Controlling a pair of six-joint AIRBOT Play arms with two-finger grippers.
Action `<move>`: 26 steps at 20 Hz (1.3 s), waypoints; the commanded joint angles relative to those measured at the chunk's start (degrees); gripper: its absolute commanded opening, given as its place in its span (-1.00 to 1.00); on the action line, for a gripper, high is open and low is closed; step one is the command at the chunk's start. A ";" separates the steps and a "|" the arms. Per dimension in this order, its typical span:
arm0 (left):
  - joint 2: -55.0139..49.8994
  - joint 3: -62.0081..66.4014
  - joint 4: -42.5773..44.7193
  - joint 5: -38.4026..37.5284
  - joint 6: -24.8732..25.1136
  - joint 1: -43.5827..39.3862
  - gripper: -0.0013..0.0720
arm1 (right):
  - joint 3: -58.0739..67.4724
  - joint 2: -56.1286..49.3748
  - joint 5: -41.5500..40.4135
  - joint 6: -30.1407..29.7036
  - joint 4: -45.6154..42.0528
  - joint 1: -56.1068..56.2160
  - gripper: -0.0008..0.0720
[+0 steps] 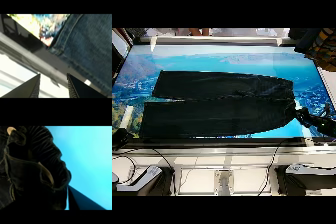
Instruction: Fold the clothes and pants, and hang the long-sleeved shirts on hangers.
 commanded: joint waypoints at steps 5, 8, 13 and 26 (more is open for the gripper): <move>-0.02 -0.26 9.25 -4.22 -6.82 0.09 0.09 | -0.02 -1.18 -0.46 -1.60 3.89 4.00 -0.91; -0.17 -0.33 16.28 -3.63 -11.39 0.07 0.09 | -0.02 -0.92 -0.04 -1.14 3.89 4.02 -0.91; -3.54 -1.51 -6.69 1.88 -1.05 -0.22 0.13 | -0.02 -0.92 1.22 -1.07 3.65 4.02 -0.91; -16.09 -1.51 -10.08 11.47 3.78 -0.44 0.21 | -0.02 -0.92 6.01 0.44 3.67 4.02 -0.91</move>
